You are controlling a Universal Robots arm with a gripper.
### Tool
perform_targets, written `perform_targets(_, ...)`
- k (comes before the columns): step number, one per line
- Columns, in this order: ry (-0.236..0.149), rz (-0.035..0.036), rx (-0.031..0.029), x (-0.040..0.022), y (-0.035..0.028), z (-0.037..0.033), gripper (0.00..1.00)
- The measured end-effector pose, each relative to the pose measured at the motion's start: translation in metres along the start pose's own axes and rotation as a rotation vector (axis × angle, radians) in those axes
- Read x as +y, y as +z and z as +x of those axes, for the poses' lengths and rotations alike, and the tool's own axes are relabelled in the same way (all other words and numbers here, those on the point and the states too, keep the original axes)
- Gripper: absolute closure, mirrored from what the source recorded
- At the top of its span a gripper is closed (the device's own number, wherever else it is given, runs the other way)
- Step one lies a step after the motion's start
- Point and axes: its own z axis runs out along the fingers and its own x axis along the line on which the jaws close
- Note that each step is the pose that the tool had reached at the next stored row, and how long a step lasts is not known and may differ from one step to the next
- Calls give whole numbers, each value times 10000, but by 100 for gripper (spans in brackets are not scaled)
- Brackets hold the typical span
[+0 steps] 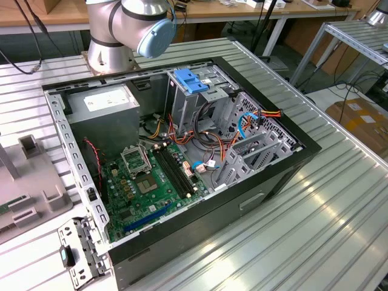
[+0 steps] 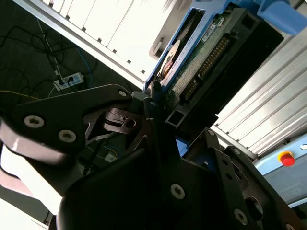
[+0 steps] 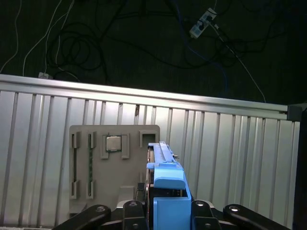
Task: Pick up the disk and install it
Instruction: 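Pick up the disk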
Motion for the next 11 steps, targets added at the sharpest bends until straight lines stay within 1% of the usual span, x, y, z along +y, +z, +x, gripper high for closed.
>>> perform_targets(11,2,-1,0,-1,-12,0,63)
